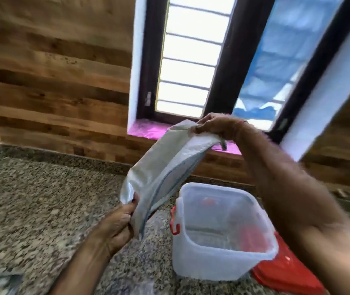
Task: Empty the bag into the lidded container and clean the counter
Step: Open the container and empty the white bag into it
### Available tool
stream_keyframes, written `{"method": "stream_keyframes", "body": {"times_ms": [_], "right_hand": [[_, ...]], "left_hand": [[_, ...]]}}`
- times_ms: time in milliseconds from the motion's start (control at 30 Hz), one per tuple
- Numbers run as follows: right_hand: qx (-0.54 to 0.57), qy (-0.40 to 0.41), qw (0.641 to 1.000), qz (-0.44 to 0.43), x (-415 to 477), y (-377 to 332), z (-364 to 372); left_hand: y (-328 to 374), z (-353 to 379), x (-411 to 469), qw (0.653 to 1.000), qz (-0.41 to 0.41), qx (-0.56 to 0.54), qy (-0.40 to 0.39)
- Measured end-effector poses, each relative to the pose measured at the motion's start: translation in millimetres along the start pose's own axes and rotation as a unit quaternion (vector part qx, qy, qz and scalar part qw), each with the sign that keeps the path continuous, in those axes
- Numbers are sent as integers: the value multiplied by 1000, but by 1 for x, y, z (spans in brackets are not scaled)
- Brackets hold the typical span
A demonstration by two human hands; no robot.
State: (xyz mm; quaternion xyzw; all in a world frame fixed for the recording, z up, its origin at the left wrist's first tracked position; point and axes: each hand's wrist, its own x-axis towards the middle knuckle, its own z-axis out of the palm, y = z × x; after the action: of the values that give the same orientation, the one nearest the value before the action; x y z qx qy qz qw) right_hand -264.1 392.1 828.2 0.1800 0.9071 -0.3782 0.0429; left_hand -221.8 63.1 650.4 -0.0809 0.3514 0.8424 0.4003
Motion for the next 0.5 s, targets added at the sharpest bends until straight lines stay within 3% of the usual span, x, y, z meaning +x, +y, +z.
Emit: {"method": "stream_keyframes", "body": {"times_ms": [200, 333, 500], "right_hand": [[208, 45, 977, -14, -51, 104, -44], [326, 74, 943, 5, -59, 176, -37], [427, 81, 899, -45, -66, 248, 0]], "left_hand": [[-41, 70, 38, 994, 72, 69, -33], [-80, 92, 55, 978, 125, 168, 11], [-117, 93, 55, 914, 190, 354, 61]]}}
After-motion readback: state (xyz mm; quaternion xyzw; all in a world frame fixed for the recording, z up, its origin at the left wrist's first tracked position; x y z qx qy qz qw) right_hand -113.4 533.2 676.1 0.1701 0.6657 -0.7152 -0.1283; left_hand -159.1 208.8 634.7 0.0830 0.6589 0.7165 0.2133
